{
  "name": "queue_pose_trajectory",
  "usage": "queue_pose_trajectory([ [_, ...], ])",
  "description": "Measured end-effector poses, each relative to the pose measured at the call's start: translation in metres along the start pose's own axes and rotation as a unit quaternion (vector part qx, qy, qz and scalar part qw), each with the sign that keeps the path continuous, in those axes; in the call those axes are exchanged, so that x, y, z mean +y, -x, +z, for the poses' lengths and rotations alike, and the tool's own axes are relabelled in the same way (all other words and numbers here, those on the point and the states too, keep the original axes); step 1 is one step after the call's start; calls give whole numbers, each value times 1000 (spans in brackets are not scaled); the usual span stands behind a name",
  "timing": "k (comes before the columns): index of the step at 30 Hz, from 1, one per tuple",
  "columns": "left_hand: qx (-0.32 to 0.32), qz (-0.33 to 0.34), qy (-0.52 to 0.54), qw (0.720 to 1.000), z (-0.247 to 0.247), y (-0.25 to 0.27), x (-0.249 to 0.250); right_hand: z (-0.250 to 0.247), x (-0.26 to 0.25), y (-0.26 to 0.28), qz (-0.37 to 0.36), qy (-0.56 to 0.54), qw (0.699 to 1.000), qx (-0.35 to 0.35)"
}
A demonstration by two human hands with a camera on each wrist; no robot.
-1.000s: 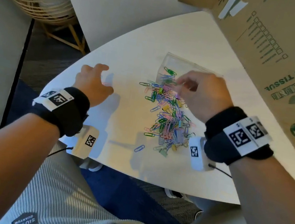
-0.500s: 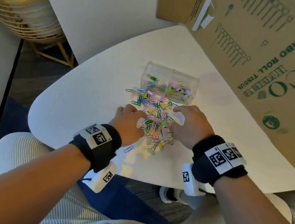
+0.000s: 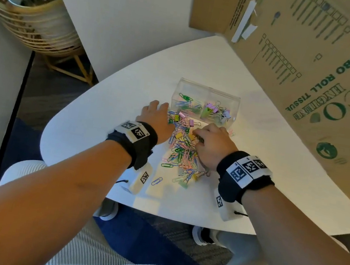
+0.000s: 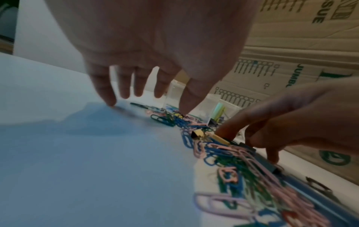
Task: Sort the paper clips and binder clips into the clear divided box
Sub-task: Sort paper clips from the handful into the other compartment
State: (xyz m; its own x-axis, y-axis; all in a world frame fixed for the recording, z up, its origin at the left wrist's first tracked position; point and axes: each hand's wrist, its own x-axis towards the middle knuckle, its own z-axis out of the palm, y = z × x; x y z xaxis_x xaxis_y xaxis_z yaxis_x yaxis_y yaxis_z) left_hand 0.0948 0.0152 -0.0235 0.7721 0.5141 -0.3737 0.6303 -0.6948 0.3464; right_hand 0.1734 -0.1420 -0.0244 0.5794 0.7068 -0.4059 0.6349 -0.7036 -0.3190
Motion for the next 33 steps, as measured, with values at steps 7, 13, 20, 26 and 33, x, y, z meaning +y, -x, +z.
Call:
queue_pose_trajectory([
  [7, -29, 75, -14, 997, 8, 11, -1, -9, -6, -8, -18, -37, 998, 49],
  [13, -23, 106, 13, 994, 13, 20, -9, -8, -15, -17, -35, 10, 999, 5],
  [20, -14, 79, -35, 996, 8, 7, 0, -19, 2, 6, 4, -26, 998, 59],
  [26, -40, 83, -28, 995, 16, 5, 8, -21, 36, 17, 105, -63, 988, 90],
  [33, -87, 122, 42, 988, 15, 19, -17, -8, 32, 16, 80, -60, 995, 20],
])
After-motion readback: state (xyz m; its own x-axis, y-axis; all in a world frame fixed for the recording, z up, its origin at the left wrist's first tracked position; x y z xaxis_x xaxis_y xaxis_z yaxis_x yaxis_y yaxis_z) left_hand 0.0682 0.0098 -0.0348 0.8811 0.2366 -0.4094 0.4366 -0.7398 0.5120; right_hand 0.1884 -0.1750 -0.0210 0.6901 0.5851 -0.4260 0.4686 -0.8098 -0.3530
